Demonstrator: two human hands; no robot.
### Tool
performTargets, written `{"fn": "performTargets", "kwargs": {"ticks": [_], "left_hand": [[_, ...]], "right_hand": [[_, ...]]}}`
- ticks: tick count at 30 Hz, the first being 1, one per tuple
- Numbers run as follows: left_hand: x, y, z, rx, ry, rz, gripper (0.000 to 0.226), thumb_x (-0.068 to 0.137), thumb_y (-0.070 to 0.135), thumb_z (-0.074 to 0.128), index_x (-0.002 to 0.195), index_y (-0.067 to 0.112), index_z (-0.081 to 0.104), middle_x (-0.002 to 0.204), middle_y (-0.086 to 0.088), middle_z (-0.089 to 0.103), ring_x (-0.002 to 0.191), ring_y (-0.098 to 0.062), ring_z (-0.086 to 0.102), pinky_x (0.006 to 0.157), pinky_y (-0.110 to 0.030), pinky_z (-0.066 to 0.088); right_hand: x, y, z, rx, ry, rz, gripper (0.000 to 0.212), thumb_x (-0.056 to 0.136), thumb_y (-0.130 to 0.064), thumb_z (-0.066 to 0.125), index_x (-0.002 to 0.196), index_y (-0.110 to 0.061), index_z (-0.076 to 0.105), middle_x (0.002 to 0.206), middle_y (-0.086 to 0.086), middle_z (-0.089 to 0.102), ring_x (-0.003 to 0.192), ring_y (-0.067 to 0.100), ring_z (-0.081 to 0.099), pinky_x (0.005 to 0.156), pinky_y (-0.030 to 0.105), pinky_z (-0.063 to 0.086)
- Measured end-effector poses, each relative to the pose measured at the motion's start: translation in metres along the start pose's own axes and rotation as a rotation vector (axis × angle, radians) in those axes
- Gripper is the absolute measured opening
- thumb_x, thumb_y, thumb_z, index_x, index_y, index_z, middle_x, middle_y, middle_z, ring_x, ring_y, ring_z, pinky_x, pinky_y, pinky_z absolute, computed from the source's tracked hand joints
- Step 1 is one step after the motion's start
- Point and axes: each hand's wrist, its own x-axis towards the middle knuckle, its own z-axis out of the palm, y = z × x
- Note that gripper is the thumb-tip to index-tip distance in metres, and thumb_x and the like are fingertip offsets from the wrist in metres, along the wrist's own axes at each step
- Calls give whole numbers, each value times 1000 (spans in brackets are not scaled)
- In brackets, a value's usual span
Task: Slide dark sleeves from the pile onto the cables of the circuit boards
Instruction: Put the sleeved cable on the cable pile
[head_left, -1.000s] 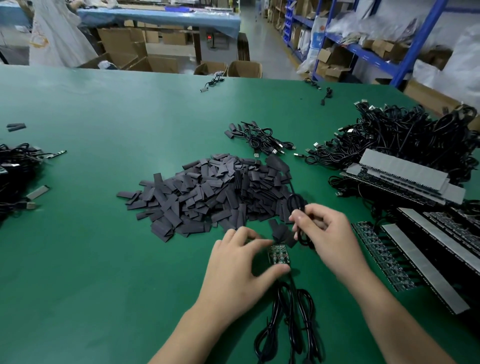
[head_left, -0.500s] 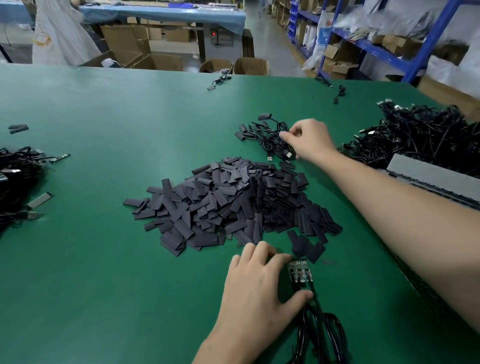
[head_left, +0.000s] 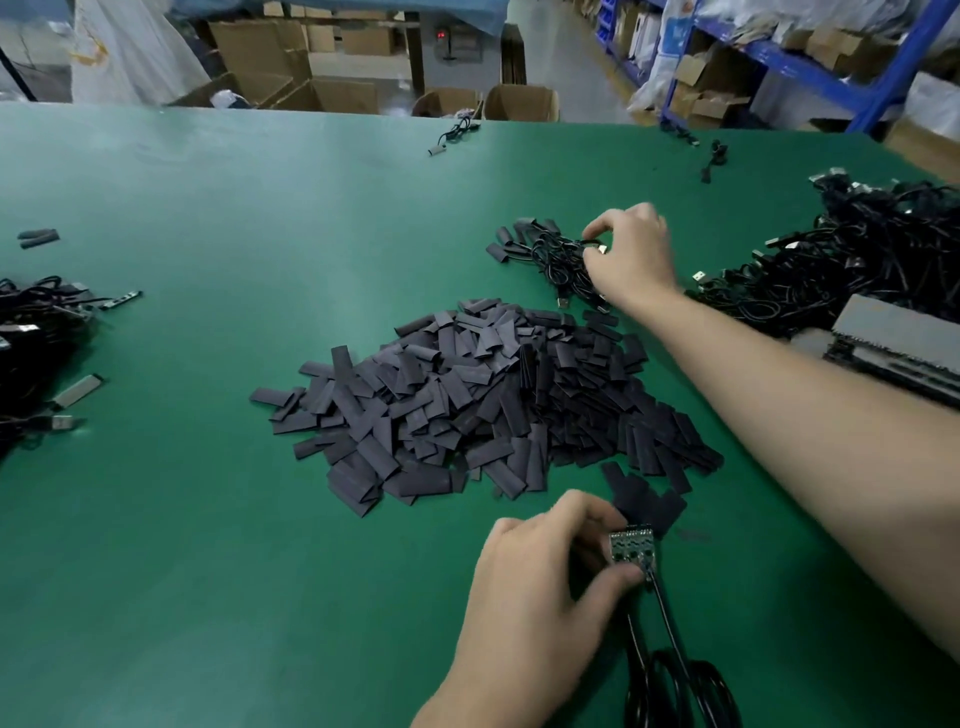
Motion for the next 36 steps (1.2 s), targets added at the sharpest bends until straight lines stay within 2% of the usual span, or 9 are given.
{"fn": "performTargets", "kwargs": {"ticks": [6,8,11,15,19,25,30,33,36], "left_hand": [[2,3,-12,-380,53,-145,25,85,20,83,102,34,70,80,8,72,76,-5,66,78,-20,51],[2,3,-15,-438,46,-155,22,85,16,83,102,28,74,78,6,72,74,-8,66,77,-22,53],[3,3,-19,-500,50,-152,18,84,9,83,98,20,78,76,3,72,72,-9,66,77,-22,54],[0,2,-22,-567,69,-149,18,83,9,82,98,16,78,86,-15,76,77,-14,70,79,-22,57],[-3,-1,-26,-580,38,-137,22,78,22,82,97,11,79,89,-13,79,81,-18,72,80,-21,57],[-4,-3,-22,-572,-30,-112,14,82,31,77,89,20,81,83,-2,77,75,-7,67,72,-17,50],[-3,-4,-20,-623,-33,-102,19,86,25,73,94,9,79,85,-4,75,78,-9,64,73,-18,49],[-3,-6,-20,-670,-39,-111,19,88,22,70,95,6,78,85,-6,74,79,-11,63,75,-18,50],[-3,-6,-19,-716,-19,-140,19,87,25,73,96,10,80,93,-12,77,83,-15,67,80,-22,53]], "right_hand": [[-135,10,-41,372,-86,-82,8,98,-24,66,99,-23,74,107,-6,63,98,6,59,83,5,37],[-180,19,-52,478,-152,-67,11,99,-31,64,98,-27,74,105,-12,67,100,0,61,87,14,43],[-233,31,-63,640,-301,-2,15,101,-42,61,97,-32,73,102,-12,74,102,5,67,93,32,52],[-267,36,-62,745,-404,19,21,92,-49,67,94,-30,73,89,-8,75,86,6,70,81,28,53],[-275,36,-56,826,-409,35,23,85,-48,71,91,-25,75,82,-4,76,79,5,70,75,22,53],[-282,43,-53,882,-390,64,31,81,-50,74,89,-20,73,88,13,74,83,16,69,87,48,56],[-279,42,-49,949,-411,61,6,93,-21,77,91,-16,74,92,13,76,87,16,70,88,36,56],[-281,37,-46,1090,-415,104,13,87,-21,76,90,-8,74,91,11,77,86,15,70,83,24,56],[-281,33,-49,1157,-412,157,16,86,-25,76,89,-10,75,87,7,76,85,14,70,81,21,55]]}}
